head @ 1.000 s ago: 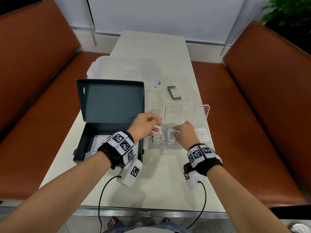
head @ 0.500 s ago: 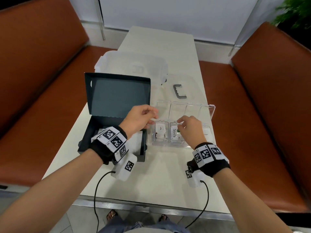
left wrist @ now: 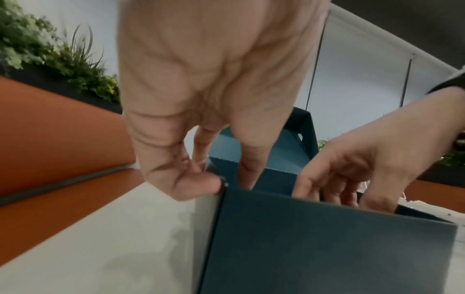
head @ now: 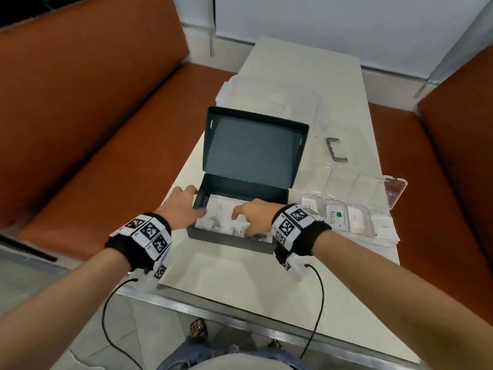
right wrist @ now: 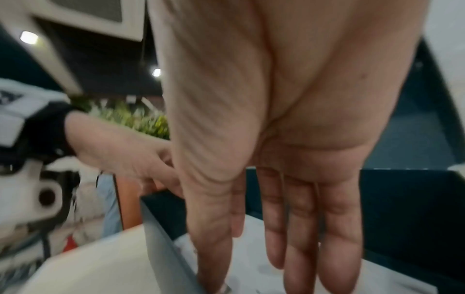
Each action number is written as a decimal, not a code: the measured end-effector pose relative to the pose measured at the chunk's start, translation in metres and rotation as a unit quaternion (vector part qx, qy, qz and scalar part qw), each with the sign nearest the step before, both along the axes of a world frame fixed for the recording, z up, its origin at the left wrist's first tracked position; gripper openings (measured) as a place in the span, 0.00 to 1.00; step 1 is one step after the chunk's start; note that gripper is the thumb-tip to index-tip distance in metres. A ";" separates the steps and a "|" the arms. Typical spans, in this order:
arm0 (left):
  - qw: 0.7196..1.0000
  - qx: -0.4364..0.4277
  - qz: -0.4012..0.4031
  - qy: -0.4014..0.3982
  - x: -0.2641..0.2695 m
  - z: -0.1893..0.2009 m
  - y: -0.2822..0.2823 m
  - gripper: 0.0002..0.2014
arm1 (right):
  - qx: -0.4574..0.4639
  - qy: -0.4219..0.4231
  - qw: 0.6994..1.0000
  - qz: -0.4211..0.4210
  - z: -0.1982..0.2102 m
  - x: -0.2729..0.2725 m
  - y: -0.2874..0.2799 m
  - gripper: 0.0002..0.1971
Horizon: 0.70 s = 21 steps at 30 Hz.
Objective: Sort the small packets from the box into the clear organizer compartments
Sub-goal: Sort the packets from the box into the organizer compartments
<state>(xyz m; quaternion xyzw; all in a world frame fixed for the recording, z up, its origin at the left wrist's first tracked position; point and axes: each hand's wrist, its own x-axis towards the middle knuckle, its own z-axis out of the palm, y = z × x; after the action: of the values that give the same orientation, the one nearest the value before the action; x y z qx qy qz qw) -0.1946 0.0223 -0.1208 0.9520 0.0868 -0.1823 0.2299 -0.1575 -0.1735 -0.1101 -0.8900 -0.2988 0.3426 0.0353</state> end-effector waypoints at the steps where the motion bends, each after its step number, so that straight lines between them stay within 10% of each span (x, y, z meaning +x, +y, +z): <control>1: 1.000 -0.005 -0.011 0.004 0.000 -0.005 0.001 0.22 | -0.045 -0.010 0.999 0.020 -0.004 0.003 0.002 0.31; 21: 0.999 -0.053 0.003 -0.011 -0.006 -0.031 -0.007 0.13 | -0.008 0.050 0.996 -0.075 -0.035 0.008 0.053 0.19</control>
<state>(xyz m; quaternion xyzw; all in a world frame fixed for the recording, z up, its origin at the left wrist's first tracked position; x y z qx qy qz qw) -0.2006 0.0150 -0.1516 0.9401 0.0768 -0.1758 0.2816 -0.1493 -0.1200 -0.1455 -0.8918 -0.2266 0.3856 0.0688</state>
